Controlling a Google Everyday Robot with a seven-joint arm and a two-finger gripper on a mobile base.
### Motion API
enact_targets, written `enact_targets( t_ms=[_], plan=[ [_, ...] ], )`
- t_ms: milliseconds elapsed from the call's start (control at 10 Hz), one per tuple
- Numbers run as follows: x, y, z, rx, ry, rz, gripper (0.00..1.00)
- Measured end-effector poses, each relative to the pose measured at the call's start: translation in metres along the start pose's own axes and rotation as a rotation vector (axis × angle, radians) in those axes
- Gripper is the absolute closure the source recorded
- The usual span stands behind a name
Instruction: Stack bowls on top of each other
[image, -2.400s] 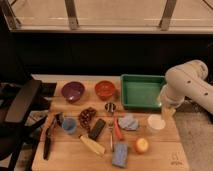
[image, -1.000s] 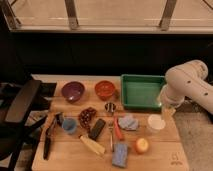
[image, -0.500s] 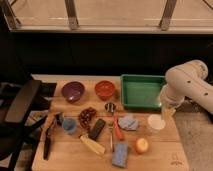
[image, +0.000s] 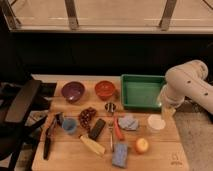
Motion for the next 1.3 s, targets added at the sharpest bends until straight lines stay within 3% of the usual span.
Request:
enact_targets(
  t_ms=[200, 700, 1300],
  plan=[
    [-0.019, 0.001, -0.007, 0.017, -0.014, -0.097, 0.35],
    [-0.130, 0.011, -0.030, 0.062, -0.094, -0.321, 0.35],
    [-0.133, 0.010, -0.031, 0.066, -0.088, -0.332, 0.35]
  ],
)
